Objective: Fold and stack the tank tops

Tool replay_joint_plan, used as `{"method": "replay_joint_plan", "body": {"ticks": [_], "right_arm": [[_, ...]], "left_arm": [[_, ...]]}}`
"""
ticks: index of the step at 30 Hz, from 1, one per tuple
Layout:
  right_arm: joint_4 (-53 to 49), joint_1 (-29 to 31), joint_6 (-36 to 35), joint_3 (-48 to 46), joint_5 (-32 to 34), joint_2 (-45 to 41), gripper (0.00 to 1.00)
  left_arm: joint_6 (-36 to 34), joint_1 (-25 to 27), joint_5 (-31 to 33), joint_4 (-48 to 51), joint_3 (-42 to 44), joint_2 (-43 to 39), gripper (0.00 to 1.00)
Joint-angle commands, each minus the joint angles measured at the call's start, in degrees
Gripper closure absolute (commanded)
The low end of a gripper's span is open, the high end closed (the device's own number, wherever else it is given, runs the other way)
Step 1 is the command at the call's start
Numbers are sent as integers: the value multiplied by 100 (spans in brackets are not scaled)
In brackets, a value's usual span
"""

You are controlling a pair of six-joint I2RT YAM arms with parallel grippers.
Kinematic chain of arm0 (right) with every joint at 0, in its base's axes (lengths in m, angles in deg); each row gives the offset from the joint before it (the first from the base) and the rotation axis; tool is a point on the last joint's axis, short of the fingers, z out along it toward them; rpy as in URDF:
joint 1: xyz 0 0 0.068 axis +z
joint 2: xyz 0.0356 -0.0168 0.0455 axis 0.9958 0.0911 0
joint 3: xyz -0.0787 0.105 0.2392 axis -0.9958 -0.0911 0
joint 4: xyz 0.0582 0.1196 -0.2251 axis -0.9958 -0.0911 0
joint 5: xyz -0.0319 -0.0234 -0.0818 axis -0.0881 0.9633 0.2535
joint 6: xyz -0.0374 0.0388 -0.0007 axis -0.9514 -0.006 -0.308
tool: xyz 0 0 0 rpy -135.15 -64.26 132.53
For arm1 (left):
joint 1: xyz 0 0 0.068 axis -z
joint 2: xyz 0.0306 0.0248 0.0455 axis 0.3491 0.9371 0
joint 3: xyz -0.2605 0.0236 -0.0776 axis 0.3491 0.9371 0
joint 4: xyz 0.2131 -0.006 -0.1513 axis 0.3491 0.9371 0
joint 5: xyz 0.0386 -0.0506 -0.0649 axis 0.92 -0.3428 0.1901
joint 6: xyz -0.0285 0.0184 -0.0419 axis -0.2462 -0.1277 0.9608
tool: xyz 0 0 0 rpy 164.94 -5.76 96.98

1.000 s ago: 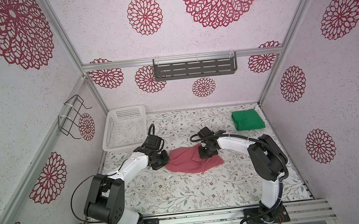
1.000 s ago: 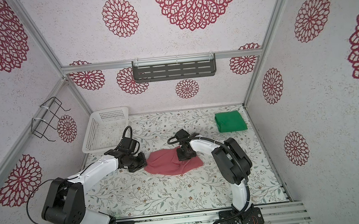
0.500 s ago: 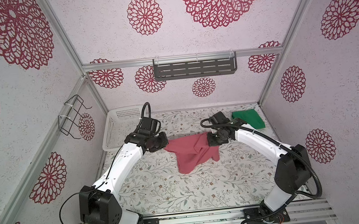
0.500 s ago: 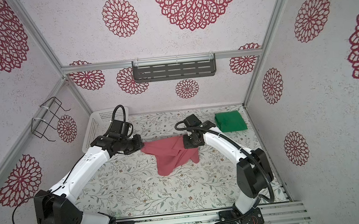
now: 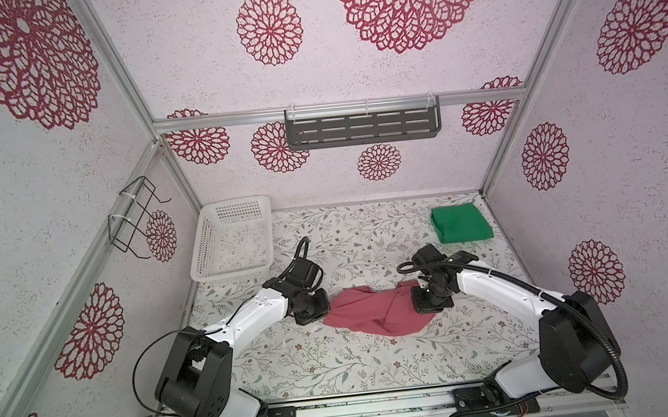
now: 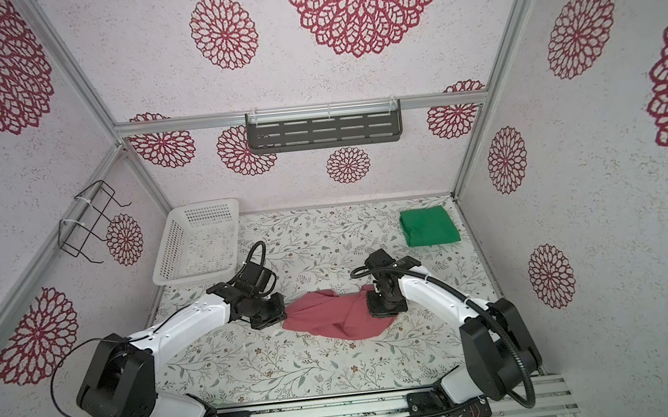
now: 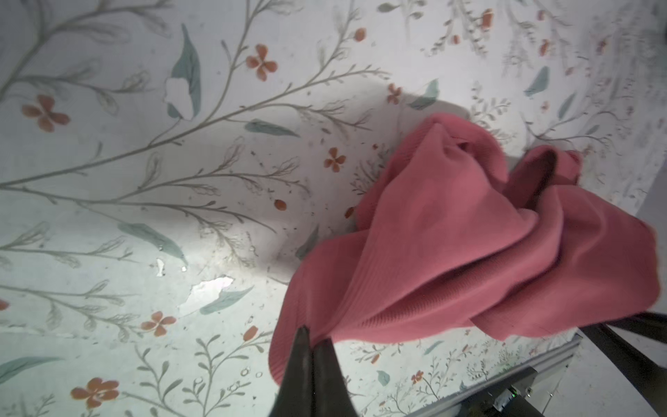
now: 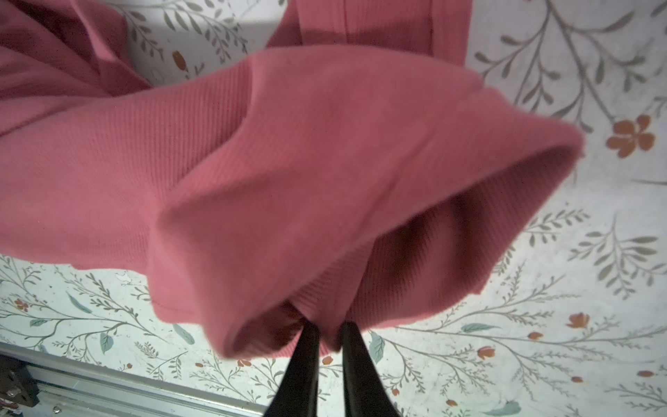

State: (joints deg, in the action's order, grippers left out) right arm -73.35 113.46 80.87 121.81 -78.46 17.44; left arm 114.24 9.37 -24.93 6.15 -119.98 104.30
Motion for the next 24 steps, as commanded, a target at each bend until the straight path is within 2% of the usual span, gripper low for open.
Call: {"method": "replay_joint_plan", "body": {"ticks": [1,4,12,16,20,22,24], "right_arm": [[20,24,148,81,-99,-191,77],[-26,81,148,145,11,-168,73],[191,213,187,164,92,76,75],[112,275,181,330,196,178,81],[-143,305,143,583,348,175,91],[-284,304,118,783,423,120,100],[-307,289,114,981,457,37,100]], "left_arm": [[227,46,-98,-563,-1,210,100],[211,73,-138,-633,-55,347,100],[153,75,-168,-628,-145,485,100],[96,70,-122,-518,-167,467,100],[7,74,-60,-286,-331,380,100],[-104,67,31,-27,-593,267,100],[-246,33,110,202,-950,157,100]]}}
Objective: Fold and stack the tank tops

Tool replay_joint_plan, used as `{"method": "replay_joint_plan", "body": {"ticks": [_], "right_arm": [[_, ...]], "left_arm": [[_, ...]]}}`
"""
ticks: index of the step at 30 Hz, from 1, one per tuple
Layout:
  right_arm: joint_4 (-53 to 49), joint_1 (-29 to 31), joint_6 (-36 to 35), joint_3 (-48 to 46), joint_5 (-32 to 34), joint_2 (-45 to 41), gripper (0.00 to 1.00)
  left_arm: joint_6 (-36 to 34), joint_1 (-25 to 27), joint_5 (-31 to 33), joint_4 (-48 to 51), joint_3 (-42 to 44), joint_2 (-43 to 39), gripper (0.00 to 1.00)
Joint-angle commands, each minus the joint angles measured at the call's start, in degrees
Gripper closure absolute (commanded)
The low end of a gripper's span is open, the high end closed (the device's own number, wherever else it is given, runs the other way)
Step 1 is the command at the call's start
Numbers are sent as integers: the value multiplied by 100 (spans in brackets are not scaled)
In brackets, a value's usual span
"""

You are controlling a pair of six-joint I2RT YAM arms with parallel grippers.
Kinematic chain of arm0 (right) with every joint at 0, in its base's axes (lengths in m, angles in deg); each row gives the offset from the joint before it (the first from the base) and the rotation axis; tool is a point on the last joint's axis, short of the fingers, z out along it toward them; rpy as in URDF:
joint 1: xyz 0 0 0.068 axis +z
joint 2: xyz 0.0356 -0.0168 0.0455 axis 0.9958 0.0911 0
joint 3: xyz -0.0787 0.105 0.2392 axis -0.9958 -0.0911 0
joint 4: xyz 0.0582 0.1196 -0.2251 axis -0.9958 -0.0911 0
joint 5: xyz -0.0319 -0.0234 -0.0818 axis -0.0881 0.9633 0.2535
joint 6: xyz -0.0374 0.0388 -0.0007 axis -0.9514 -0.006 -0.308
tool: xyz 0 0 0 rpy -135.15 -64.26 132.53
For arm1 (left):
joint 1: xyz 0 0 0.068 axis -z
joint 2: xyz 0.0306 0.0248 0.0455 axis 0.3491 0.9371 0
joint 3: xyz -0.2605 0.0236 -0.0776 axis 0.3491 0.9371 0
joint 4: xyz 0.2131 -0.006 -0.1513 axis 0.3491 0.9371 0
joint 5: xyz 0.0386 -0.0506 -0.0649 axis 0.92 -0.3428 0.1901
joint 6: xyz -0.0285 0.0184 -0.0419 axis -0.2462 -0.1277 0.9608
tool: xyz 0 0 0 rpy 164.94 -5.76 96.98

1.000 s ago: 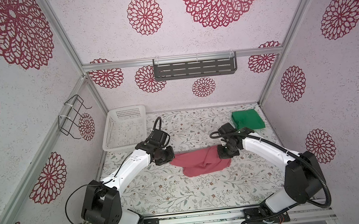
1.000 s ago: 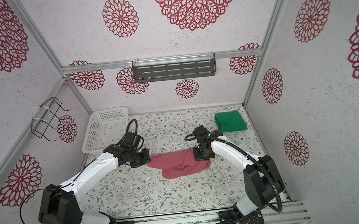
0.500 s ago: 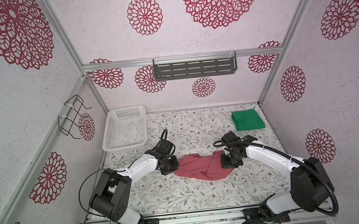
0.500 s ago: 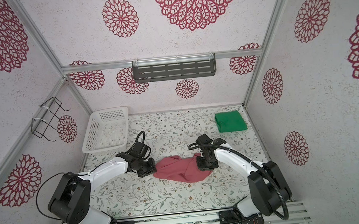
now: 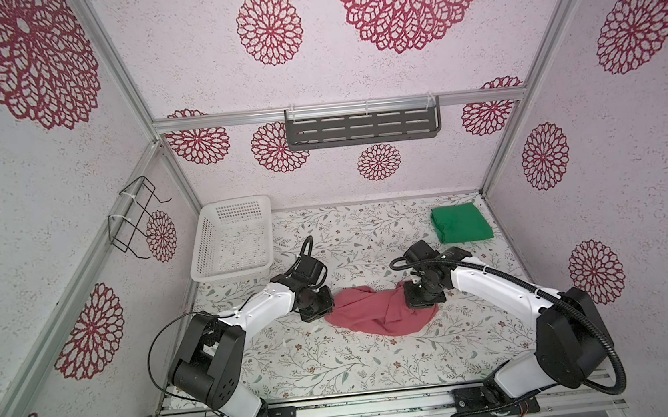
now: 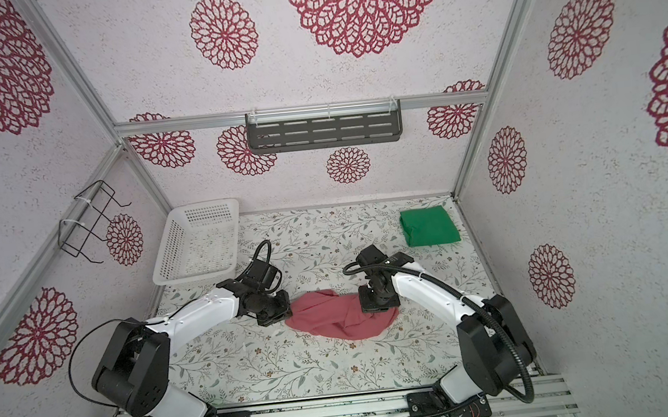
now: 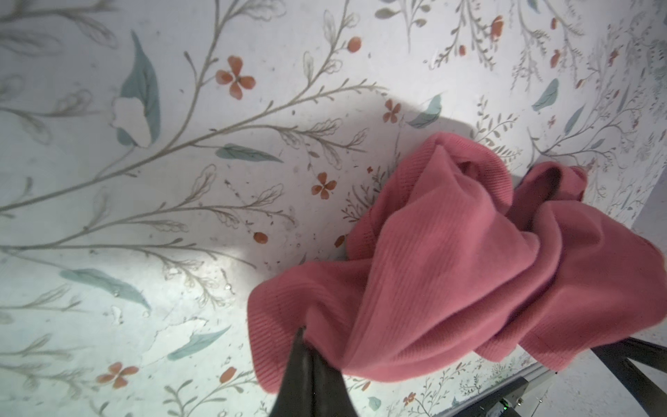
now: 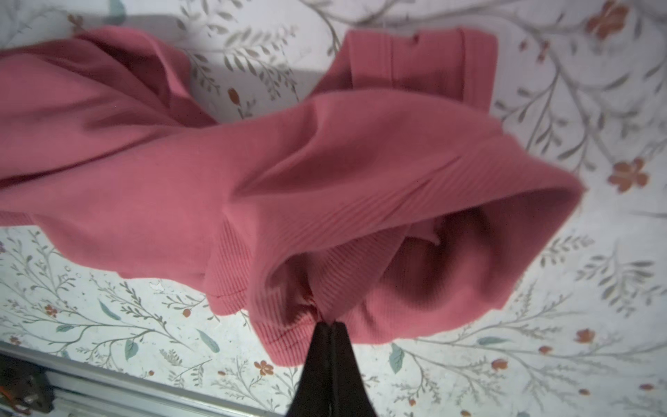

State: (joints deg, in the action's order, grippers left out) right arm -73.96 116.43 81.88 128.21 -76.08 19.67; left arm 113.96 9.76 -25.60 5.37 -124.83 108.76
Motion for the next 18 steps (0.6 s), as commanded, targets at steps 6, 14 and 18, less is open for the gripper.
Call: {"method": "replay_joint_plan", "body": {"ticks": [6,14,18], "right_arm": [[-147,-447,-161,1310,-16,-300,100],[-664,-993,-572,2599,-103,-317,100],[-719,-1252,-706,2885,-58,-486,100]], "left_arm": [[-760,-327,343,791,-2178,-343,100],[-1527,-445,547,1795,-4301,67,100],[-1726,-531,472,1951,-4813,236,100]]}}
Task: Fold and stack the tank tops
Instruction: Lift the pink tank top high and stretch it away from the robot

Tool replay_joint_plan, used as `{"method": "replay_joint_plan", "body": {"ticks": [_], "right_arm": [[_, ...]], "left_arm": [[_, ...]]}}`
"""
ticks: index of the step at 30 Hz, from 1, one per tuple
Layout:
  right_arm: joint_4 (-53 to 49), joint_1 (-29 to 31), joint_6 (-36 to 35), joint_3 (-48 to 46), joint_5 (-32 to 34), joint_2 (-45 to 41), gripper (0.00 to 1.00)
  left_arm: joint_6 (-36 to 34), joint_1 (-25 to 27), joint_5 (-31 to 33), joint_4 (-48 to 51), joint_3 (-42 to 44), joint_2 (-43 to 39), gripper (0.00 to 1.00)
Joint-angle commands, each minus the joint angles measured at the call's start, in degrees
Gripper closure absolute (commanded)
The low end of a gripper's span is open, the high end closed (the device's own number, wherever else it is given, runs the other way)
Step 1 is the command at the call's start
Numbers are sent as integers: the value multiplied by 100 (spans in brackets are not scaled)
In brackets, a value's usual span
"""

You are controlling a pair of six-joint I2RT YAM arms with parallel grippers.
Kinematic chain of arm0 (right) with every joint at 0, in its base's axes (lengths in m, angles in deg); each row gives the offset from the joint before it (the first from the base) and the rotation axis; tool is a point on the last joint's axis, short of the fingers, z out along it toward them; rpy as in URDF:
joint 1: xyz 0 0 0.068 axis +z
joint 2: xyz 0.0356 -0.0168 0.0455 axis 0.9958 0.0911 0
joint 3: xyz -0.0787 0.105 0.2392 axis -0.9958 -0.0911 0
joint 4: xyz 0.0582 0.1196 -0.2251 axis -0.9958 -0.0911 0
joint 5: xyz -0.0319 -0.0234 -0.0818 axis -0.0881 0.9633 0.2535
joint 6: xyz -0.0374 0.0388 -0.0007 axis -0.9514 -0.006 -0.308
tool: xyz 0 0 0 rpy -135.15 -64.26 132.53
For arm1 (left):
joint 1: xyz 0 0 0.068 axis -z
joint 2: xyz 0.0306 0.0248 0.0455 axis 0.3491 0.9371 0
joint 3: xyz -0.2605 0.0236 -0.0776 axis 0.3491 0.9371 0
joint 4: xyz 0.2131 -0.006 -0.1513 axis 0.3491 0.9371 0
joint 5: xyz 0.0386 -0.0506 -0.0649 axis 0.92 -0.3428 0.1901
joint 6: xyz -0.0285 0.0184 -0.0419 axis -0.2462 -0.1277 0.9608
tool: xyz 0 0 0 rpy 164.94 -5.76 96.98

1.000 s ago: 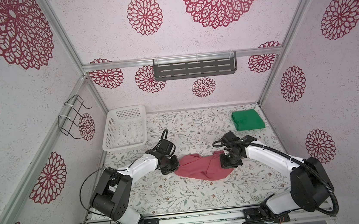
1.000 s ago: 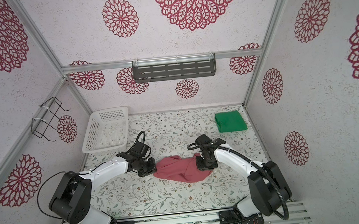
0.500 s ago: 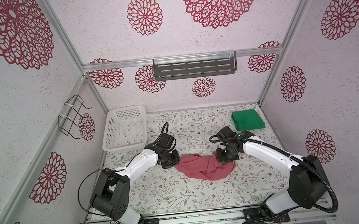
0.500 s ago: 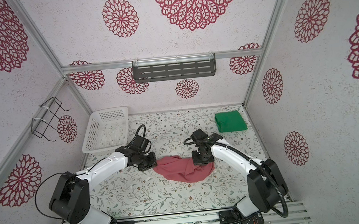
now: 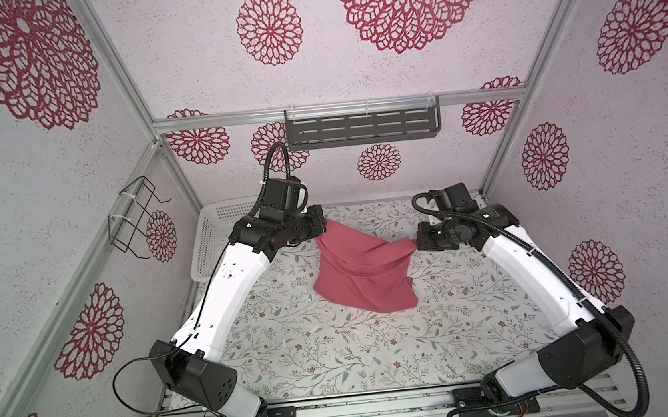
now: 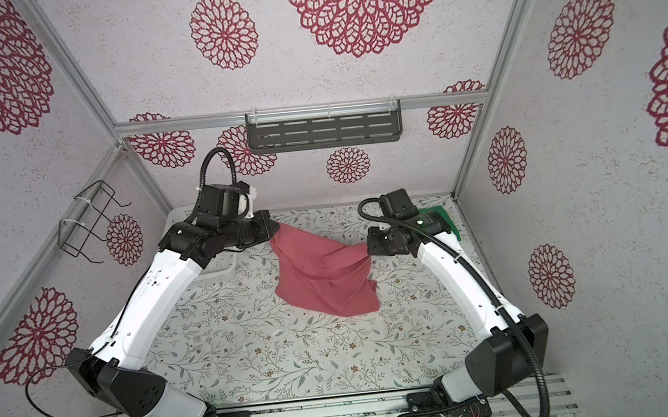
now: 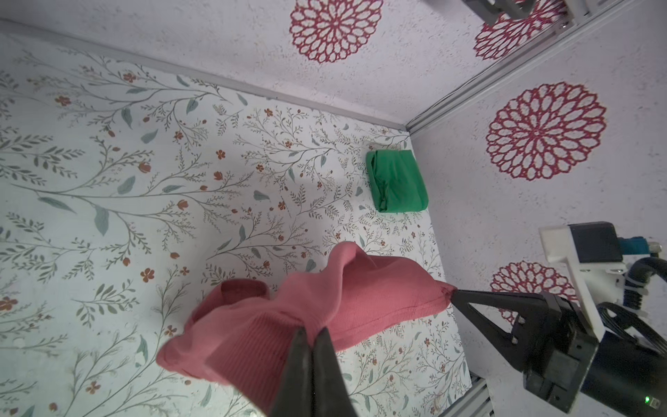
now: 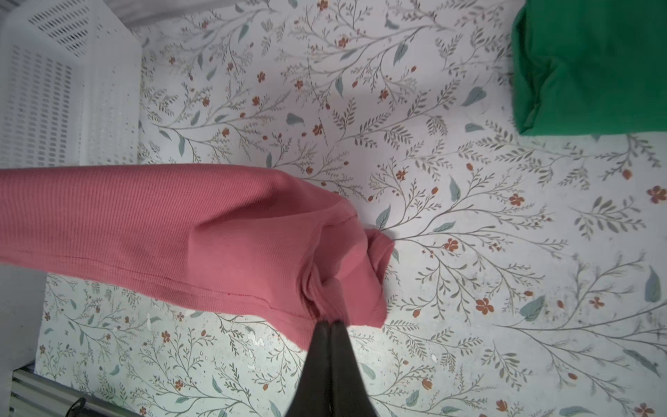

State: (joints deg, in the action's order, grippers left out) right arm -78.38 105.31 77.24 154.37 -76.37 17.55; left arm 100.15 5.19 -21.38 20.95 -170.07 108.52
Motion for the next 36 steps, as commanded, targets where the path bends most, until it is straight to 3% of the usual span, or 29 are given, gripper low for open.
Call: {"method": "replay_joint_plan", "body": {"ticks": [1,8,11,14,17,21,26,28,29,32,36], "right_arm": [[-244,-216,-277,423,-72,-312,100],[-303,-371,-362,1459,-222,-658,100],[-266,-369,-272,1280,-390,-922,100],[-78,-392,-193,728,-401,-1131,100],[271,-468,-256,343,-474,-952,100],[1196,-747,-429,351,-760,-203,100],[1911,-1054,-824,1669,-824,1227,100],[2038,-1183,-876,2429,-895,1744,100],[2039,-1232,-903,2886,-904,2009,100],[2006,-1373,-926,4022,-1075,2516,100],[2006,-1500,-986,4606,-1304,2509,100]], "left_arm": [[-394,-109,61,498,-617,347,100],[-502,-118,156,627,-2270,375,100],[-331,-110,-5,403,-2014,101,100],[-144,-212,-237,-111,-1108,-172,100],[-37,-566,-614,-339,-873,197,100],[-244,-866,-776,-286,-1910,1396,100],[-438,-1121,-1559,-282,-4940,3604,100],[-76,-1281,-1938,-606,-6116,4340,100],[302,-1403,-2164,-1044,-6277,4469,100],[1073,-1647,-2498,-2724,-5281,4016,100],[730,-1767,-2434,-2651,-4959,3389,100]]}}
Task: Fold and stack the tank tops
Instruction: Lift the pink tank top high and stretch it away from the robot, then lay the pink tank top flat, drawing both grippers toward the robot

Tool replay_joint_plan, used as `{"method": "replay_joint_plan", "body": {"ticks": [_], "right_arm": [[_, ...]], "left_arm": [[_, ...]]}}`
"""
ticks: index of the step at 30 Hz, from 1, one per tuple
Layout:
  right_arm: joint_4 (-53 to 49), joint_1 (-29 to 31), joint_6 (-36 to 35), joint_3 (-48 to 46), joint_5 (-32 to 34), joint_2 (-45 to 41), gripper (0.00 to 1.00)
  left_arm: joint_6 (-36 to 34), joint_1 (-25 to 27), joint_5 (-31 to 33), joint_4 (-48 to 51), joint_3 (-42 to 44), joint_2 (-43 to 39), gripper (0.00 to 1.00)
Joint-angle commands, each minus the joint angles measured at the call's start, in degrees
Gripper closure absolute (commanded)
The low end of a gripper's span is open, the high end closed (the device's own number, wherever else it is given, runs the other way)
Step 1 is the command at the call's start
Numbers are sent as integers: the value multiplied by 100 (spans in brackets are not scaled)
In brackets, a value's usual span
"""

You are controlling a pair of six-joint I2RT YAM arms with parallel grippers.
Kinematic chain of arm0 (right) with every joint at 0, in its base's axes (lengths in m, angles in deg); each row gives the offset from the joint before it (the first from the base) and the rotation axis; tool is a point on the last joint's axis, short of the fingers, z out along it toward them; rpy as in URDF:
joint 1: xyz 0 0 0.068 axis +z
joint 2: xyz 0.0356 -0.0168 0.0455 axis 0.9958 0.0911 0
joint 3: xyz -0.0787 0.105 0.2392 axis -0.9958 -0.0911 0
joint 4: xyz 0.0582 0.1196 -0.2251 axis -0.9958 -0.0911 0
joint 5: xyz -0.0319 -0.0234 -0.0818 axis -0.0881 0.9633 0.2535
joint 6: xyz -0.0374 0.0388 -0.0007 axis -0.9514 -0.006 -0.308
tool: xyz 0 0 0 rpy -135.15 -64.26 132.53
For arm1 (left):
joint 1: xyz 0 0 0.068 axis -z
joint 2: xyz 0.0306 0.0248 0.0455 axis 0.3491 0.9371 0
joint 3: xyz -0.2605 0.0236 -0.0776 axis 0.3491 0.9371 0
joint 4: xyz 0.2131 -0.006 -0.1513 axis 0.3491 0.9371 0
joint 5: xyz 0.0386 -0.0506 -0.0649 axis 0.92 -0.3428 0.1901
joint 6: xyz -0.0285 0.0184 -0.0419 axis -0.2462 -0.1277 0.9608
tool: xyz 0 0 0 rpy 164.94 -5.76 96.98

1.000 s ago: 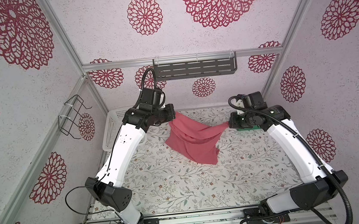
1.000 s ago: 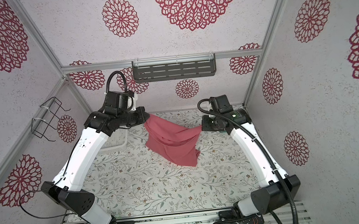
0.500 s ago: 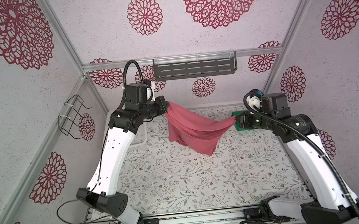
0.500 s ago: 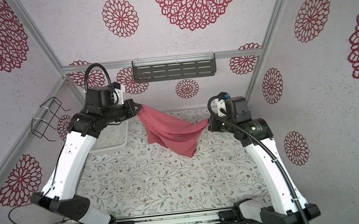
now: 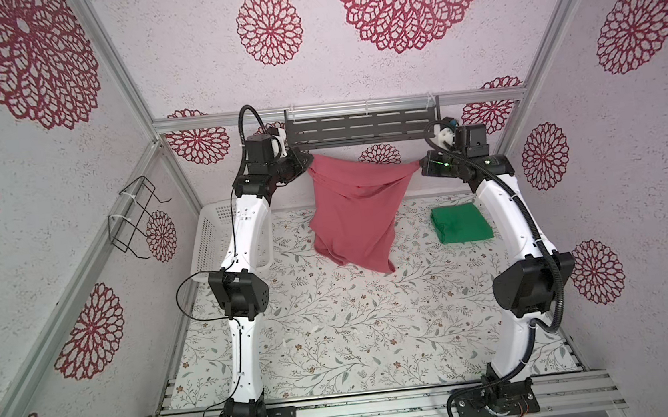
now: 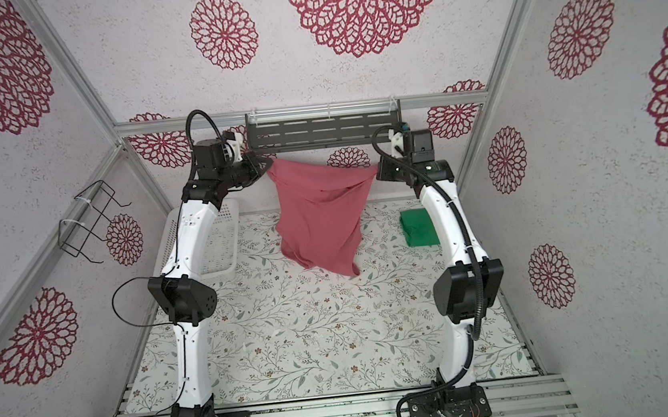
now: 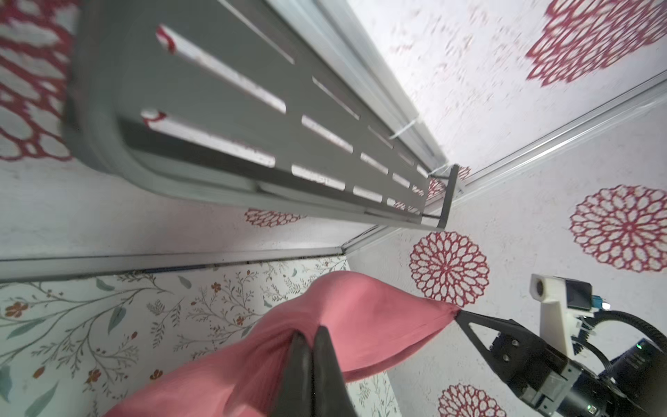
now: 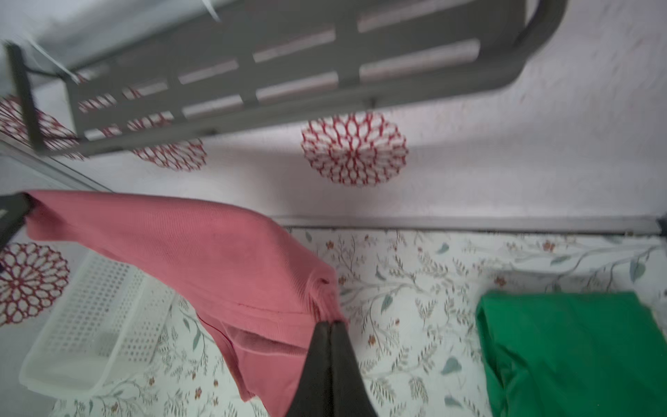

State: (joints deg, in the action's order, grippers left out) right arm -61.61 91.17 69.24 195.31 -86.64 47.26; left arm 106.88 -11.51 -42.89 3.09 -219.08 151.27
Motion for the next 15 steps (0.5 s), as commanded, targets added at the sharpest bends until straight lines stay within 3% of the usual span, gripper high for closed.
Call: {"method": "replay_joint_plan", "body": {"ticks": [1,4,7,12,15], "right_arm": [[353,-102,-238,448,-311,-581,100],[587,-103,-263,-296,-466,-1179,100],[1025,-101,-220,-1684,-604,-2031,100],[1330,-98,-215,-4519,-626,-3483,100],[1481,-101,27,-6312,-898,-4257,100]], "left_arm": [[-38,-94,-327,-773,17,-1026,100],[-369,-18,-452,-623,853,-1721,100],[-866,162,-303,-501,2409,-2770,100],[-1220,605,67,-485,5699,-4036,100],[-842,926,209,-1095,7920,-4585,100]]}}
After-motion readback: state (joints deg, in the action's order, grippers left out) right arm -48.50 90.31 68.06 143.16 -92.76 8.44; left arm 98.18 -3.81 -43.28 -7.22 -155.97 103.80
